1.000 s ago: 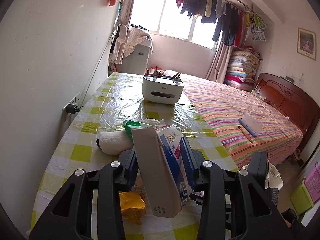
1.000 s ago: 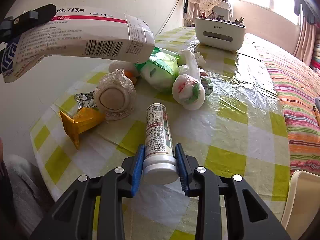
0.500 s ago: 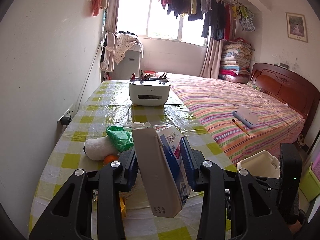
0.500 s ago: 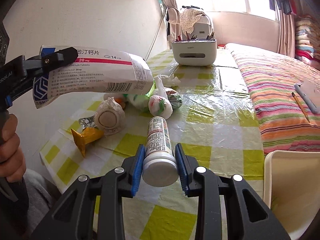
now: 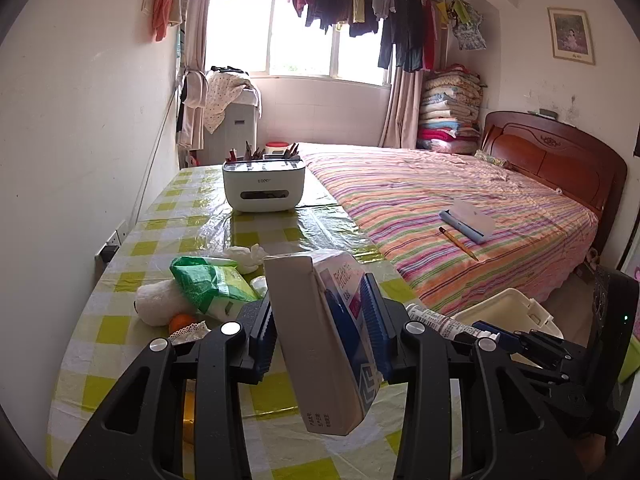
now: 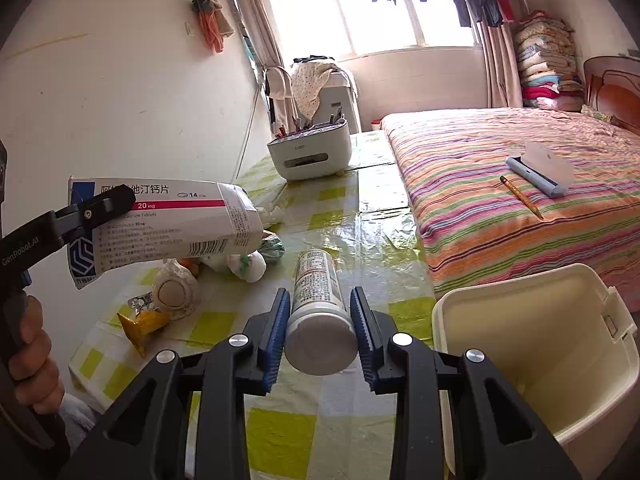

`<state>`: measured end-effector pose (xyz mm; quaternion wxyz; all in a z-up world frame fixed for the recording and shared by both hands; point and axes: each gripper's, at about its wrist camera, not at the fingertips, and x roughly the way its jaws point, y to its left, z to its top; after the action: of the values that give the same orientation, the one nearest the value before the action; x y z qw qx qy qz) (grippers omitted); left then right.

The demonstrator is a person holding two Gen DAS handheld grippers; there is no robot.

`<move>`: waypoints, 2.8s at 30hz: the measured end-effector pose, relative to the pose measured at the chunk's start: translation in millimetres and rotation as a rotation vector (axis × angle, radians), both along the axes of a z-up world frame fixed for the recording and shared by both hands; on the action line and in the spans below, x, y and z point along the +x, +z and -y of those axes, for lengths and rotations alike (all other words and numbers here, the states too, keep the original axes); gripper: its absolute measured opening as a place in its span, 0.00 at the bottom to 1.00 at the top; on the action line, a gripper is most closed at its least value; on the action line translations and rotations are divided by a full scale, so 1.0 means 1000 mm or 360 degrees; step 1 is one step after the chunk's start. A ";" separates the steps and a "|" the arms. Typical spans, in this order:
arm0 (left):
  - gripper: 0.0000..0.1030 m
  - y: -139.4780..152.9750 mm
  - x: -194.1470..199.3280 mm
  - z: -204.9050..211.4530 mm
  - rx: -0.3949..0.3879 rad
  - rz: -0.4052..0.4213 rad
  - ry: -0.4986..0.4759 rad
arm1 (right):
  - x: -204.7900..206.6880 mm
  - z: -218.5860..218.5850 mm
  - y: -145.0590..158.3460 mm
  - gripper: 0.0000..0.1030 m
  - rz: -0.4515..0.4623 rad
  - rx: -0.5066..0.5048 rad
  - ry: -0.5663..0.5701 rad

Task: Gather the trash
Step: 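Carry the pill bottle into the basket and open the right tool while the left tool carries the box, then lower the medicine box into the basket and open the left tool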

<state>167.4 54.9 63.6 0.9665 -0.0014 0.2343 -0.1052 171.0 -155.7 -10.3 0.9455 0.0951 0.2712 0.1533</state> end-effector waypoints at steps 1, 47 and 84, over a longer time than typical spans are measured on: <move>0.37 0.000 0.000 0.004 0.0002 -0.0001 -0.0010 | -0.002 0.005 0.001 0.30 0.0014 -0.0002 -0.0042; 0.37 -0.024 -0.003 0.133 0.0129 -0.0071 -0.0378 | -0.035 0.111 0.005 0.30 0.0191 0.0010 -0.0822; 0.38 -0.045 0.012 0.198 0.0150 -0.0184 -0.0540 | -0.095 0.184 -0.001 0.66 0.0424 0.0573 -0.1265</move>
<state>179.6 -143.5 18.4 0.9188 0.0773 0.2911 -0.2553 75.9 -340.1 -11.5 0.9260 0.3341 0.0587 -0.1657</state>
